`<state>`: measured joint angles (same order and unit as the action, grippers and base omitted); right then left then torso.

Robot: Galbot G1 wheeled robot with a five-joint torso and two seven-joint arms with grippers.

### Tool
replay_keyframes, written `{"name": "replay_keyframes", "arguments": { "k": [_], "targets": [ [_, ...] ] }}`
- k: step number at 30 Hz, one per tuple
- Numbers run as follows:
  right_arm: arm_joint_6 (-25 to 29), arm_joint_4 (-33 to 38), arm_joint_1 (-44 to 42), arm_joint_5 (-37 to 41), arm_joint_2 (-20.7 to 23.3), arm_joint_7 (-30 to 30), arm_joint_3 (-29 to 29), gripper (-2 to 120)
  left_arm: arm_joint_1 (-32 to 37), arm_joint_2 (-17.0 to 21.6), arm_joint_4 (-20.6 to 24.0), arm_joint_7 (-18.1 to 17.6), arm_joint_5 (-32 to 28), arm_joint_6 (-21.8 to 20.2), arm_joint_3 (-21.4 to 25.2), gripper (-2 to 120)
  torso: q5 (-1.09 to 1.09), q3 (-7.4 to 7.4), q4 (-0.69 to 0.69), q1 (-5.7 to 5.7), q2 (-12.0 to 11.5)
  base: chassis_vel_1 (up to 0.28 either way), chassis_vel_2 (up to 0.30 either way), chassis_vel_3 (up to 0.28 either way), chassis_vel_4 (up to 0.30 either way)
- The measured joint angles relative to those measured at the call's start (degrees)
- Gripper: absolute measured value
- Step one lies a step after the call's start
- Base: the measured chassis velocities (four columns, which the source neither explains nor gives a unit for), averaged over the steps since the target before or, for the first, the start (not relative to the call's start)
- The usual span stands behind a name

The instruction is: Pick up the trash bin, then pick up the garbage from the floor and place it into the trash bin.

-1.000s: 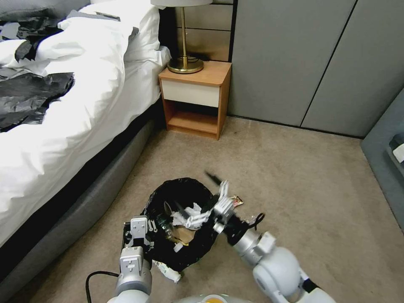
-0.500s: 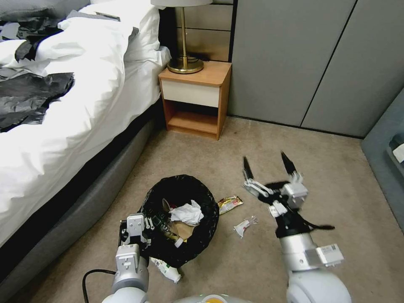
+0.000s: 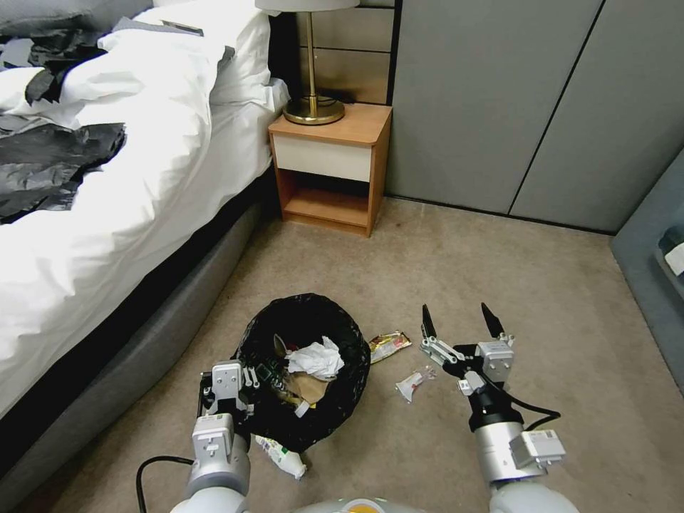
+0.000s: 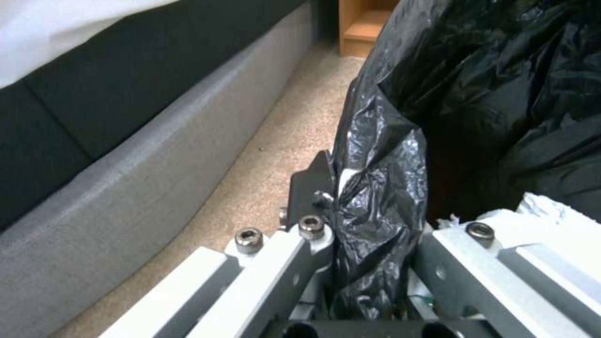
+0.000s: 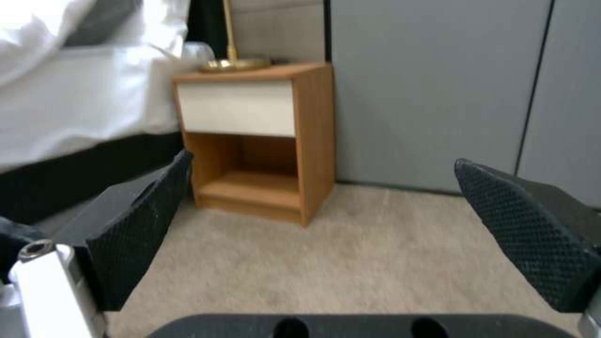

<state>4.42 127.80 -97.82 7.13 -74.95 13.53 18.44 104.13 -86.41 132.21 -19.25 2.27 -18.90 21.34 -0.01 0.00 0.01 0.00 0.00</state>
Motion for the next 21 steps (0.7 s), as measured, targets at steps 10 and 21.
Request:
{"name": "replay_keyframes", "arguments": {
  "k": [10, 21],
  "targets": [
    [-12.3, -8.8, 7.4, 9.3, 0.6, 2.4, -2.9, 100, 0.0, -0.2, 0.0, 0.0, 0.4, 0.0, -0.1, 3, 0.0, 0.0, -0.01, 0.0, 0.0, 0.0, 0.0, 0.0, 0.0],
    [-25.2, -30.2, 17.9, 25.0, -3.7, 6.4, -5.1, 100, 0.2, -0.5, -1.2, 0.0, 1.9, 0.0, -0.9, 3, 0.0, 0.01, 0.0, 0.01, 0.0, 0.0, 0.0, 0.0, 0.0]
  ]
}}
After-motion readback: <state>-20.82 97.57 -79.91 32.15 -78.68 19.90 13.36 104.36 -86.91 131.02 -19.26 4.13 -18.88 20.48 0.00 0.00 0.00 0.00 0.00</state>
